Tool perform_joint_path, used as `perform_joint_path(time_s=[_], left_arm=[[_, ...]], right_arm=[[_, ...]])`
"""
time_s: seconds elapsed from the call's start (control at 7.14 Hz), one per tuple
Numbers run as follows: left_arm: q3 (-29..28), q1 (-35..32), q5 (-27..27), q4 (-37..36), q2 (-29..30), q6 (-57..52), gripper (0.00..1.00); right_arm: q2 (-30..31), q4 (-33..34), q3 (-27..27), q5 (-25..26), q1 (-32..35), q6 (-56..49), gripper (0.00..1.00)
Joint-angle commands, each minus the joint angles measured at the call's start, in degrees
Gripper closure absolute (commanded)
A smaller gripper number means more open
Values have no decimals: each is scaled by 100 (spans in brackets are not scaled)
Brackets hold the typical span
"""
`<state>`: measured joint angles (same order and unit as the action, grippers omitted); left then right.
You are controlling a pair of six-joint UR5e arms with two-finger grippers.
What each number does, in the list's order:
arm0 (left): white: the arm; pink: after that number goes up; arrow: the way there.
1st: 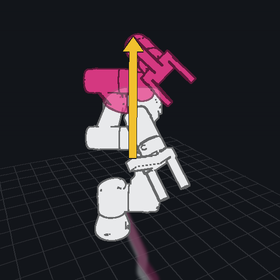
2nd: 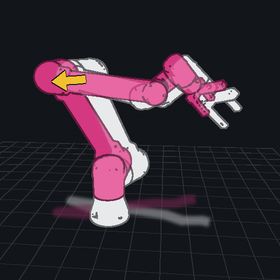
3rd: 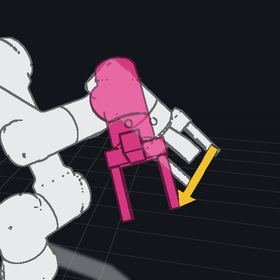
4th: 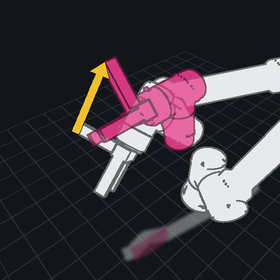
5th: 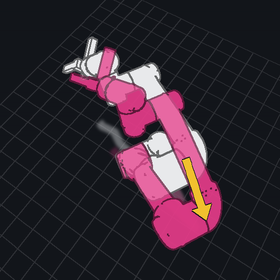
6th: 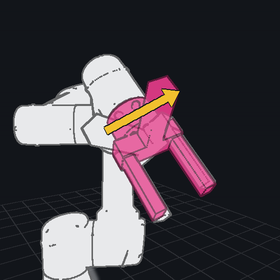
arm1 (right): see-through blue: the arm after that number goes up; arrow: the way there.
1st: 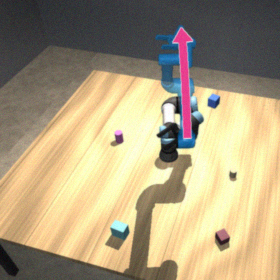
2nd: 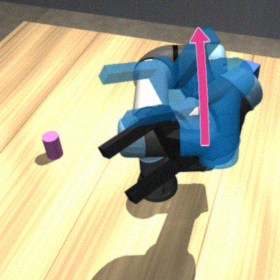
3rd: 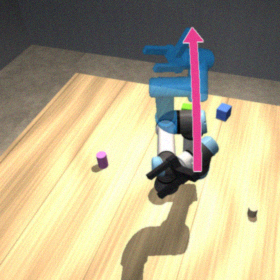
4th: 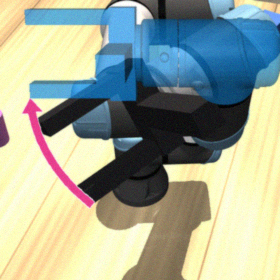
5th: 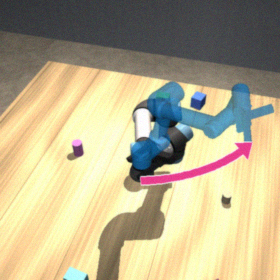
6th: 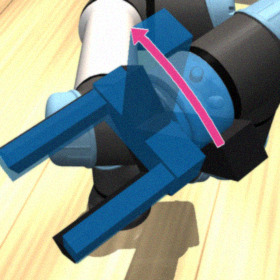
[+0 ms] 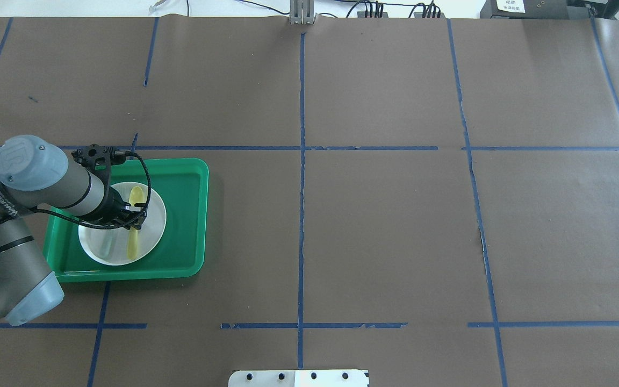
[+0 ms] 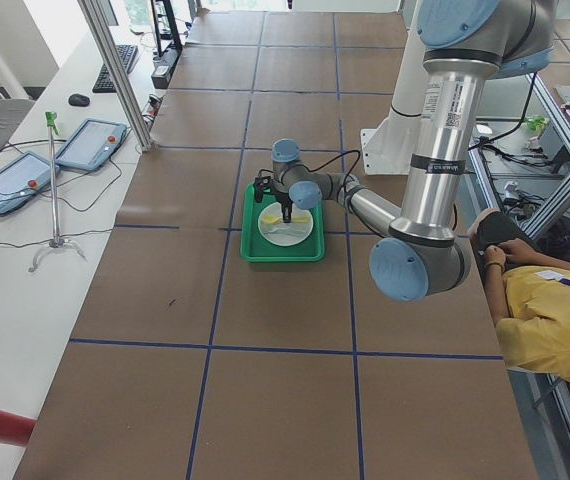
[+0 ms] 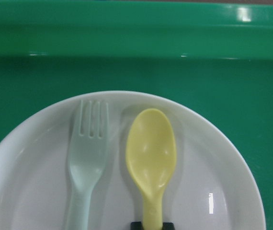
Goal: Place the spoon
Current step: 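Close the left gripper on the yellow spoon's handle, then carry the spoon off the plate and lower it onto the tray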
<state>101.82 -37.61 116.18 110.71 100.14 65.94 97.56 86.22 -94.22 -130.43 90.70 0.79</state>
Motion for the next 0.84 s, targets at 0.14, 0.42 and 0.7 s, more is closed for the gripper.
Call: perform_joint_path(time_s=[0.14,0.42,0.7], left_arm=[[682,-79,-25,-1214,546,111,100],[61,95,-69,-1114,1111,525,100],[-170,201,-69,-921,1122,482,100]], right_arm=[[0,0,0,0,0,0,0],[0,0,0,0,0,0,0],[0,0,0,0,0,0,0]])
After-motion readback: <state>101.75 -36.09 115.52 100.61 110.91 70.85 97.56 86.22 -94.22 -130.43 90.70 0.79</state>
